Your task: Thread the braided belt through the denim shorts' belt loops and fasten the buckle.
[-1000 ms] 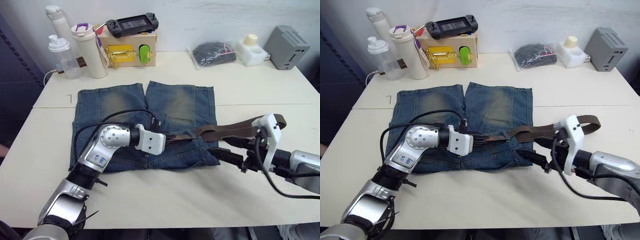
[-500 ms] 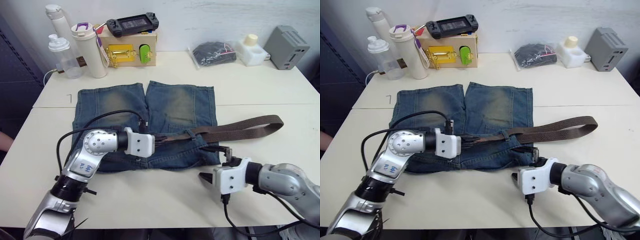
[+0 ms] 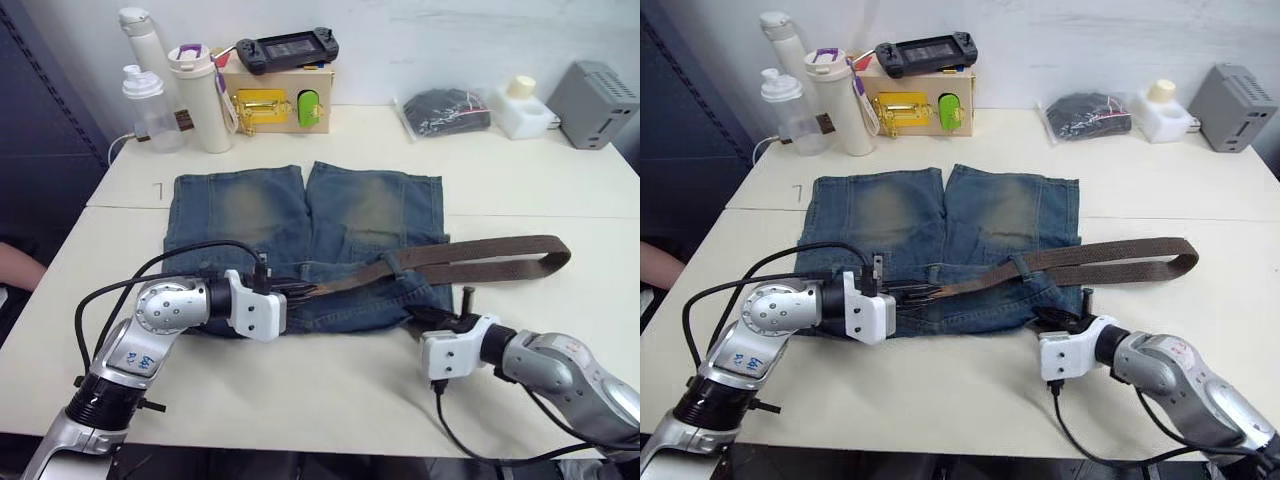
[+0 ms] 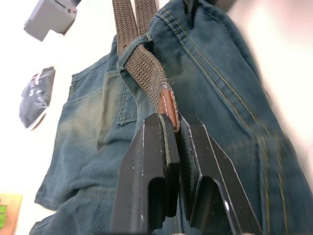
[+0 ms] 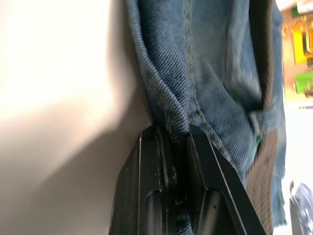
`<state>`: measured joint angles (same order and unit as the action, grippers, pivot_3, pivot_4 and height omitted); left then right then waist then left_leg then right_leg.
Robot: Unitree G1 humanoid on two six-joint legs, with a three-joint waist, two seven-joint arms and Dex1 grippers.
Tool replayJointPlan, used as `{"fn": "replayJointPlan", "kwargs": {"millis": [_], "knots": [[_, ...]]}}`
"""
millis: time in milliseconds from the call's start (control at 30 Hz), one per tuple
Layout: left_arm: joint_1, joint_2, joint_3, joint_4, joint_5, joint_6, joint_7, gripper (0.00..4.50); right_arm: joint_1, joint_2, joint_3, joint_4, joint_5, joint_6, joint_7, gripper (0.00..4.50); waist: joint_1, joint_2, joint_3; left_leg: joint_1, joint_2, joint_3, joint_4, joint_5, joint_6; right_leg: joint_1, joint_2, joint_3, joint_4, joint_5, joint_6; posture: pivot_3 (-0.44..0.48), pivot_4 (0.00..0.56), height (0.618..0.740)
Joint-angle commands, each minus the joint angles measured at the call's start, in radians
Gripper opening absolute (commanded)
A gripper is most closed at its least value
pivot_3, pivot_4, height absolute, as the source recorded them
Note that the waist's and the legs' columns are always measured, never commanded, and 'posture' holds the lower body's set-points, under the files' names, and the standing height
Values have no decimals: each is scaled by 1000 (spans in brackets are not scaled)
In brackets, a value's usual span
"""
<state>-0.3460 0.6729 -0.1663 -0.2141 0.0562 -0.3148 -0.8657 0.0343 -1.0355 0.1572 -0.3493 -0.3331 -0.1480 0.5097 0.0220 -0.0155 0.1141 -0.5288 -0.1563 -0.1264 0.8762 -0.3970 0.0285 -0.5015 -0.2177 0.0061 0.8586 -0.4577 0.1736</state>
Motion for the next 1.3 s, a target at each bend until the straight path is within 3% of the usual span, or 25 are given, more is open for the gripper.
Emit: {"fn": "replayJointPlan", "kwargs": {"millis": [33,200,400,567,700,800,867,967,1033,1100,1167,1300], "knots": [[-11,-1,10,-12,-5,-25,13,0,57,-78,-127,141,-14,-94,-4,35,11,0,0,-1,-2,0,1,0,1,-1,-1,0,3,0,0,0,150,645],[-21,-14,-1,-5,2,-39,19,0,37,-113,-160,269,-58,-180,-24,35,13,0,0,-6,-4,0,6,0,1,-7,-3,2,9,0,0,0,150,645],[-29,-31,-1,0,13,-77,36,0,40,-56,-175,227,39,-85,68,35,5,0,0,-16,-3,-3,13,0,1,-15,-2,2,13,0,-1,0,150,645],[-30,-39,26,34,50,-213,103,0,38,-50,-230,189,126,-34,135,2303,8,0,0,-17,-3,-3,14,0,1,-14,-3,1,12,0,-1,0,150,645],[-14,-27,39,92,143,-370,183,0,25,-68,-354,-9,505,293,344,4242,5,1,1,-17,-3,-3,14,-1,1,-14,-4,1,12,0,-1,0,150,645],[-14,-34,45,111,177,-416,234,0,-45,-105,-440,-114,781,606,423,4431,2,3,2,-18,-1,-3,14,-1,1,-14,-3,0,10,0,-1,0,150,645],[-17,-37,47,120,208,-444,268,0,-98,-126,-496,-168,1107,885,422,4431,0,5,3,-18,-1,-3,14,-1,1,-14,-3,0,9,0,-1,0,150,645],[-24,-38,42,133,243,-463,302,0,-167,-148,-488,-185,1603,1164,291,4431,1,5,3,-18,2,-2,14,-1,1,-14,-3,-1,8,0,-1,0,150,645],[-28,-39,36,138,251,-467,314,0,-216,-132,-435,-170,1827,1209,137,4431,2,3,4,-18,4,-2,14,-2,0,-13,-3,-2,6,0,-1,0,150,645],[-35,-45,33,135,257,-464,325,0,-240,-82,-314,-134,2081,1163,-113,4431,4,3,5,-19,4,-2,15,-2,1,-13,-3,-1,5,0,-1,0,150,645],[-42,-47,30,130,261,-461,332,0,-246,-12,-220,-113,2243,1098,-309,4431,3,3,5,-20,4,-1,16,-2,1,-13,-3,-1,5,0,-1,0,150,645],[-47,-45,25,123,268,-458,337,0,-268,282,-166,-72,2305,970,-603,4431,-2,2,5,-19,4,0,15,-2,1,-13,-3,-1,5,0,-1,0,150,645]]}}
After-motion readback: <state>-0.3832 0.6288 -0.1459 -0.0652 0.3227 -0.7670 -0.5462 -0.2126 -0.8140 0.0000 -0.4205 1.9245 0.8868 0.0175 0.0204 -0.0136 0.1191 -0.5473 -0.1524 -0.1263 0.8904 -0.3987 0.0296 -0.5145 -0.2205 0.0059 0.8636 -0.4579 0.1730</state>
